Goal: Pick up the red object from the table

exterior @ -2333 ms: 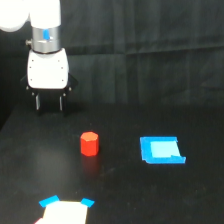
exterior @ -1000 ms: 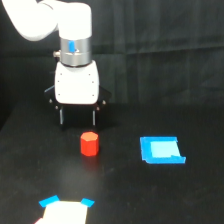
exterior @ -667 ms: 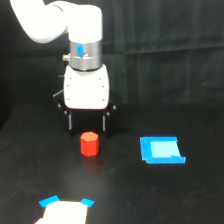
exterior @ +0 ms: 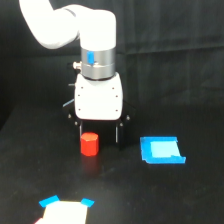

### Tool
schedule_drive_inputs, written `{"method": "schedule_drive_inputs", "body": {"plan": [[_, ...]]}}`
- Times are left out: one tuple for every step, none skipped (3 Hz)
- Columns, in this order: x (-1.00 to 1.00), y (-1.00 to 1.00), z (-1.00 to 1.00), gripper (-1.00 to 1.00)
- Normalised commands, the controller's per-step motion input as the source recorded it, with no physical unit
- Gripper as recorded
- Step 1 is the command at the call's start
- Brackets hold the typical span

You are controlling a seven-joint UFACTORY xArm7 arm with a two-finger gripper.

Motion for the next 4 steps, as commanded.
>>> {"method": "schedule_drive_inputs", "body": {"plan": [[0.17, -0.3, -0.67, 0.44], [0.32, -0.06, -0.67, -1.0], [0.25, 0.17, -0.78, -1.0], [0.27, 0.11, 0.76, -1.0]]}}
